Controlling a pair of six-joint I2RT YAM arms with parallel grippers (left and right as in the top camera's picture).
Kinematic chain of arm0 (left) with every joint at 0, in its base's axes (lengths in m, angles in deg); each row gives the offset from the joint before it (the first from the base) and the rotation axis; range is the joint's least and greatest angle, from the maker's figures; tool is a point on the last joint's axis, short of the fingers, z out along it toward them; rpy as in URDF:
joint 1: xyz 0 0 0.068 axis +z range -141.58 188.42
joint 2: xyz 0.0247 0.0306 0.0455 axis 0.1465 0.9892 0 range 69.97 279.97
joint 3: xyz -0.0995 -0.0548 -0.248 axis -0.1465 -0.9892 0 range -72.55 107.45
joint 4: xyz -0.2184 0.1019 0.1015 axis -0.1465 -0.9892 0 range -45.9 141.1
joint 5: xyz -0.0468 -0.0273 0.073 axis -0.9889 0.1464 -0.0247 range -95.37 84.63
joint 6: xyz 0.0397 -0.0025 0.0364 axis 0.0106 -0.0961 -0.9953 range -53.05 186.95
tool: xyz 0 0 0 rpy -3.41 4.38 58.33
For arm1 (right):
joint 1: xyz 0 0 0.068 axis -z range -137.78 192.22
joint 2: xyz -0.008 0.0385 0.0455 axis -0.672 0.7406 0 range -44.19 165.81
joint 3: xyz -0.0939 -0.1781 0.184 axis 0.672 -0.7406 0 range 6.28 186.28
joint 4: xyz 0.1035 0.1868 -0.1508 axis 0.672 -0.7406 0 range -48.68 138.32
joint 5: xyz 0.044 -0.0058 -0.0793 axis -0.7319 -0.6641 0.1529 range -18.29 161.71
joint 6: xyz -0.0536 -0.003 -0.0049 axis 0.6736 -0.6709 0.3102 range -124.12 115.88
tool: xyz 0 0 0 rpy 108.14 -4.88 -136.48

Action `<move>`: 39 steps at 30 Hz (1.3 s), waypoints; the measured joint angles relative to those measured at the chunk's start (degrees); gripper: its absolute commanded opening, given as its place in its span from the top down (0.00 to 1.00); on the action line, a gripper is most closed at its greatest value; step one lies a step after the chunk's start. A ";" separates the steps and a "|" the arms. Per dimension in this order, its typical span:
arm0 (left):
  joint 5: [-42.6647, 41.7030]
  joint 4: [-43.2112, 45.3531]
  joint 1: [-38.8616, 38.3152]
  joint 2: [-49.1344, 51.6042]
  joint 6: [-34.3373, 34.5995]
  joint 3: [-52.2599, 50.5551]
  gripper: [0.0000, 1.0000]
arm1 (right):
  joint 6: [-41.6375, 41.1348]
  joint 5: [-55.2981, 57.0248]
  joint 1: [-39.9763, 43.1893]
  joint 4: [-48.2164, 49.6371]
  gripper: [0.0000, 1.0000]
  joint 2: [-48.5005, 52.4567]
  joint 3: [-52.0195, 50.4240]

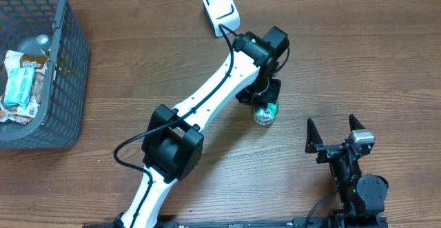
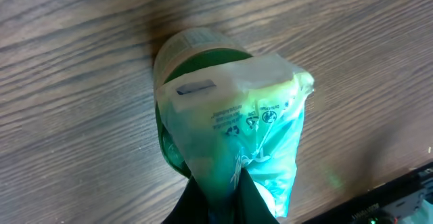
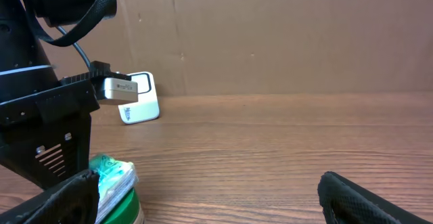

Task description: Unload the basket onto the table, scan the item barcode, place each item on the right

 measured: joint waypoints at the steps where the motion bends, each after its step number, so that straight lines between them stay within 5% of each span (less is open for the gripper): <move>1: -0.24 -0.24 0.11 0.00 -0.11 0.07 0.96 | 0.04 0.00 0.00 0.00 0.00 0.00 0.00; 13: 0.66 -7.98 3.63 0.00 -3.37 5.60 0.96 | 0.00 -0.02 0.00 0.00 0.00 0.00 0.00; 20: 12.39 -9.44 4.02 0.00 -0.20 5.60 0.96 | 0.00 0.00 0.00 0.00 0.00 0.00 0.00; 39: 20.15 -7.08 -5.01 0.00 4.92 5.60 0.96 | -0.02 -0.02 0.00 0.02 0.00 0.00 0.00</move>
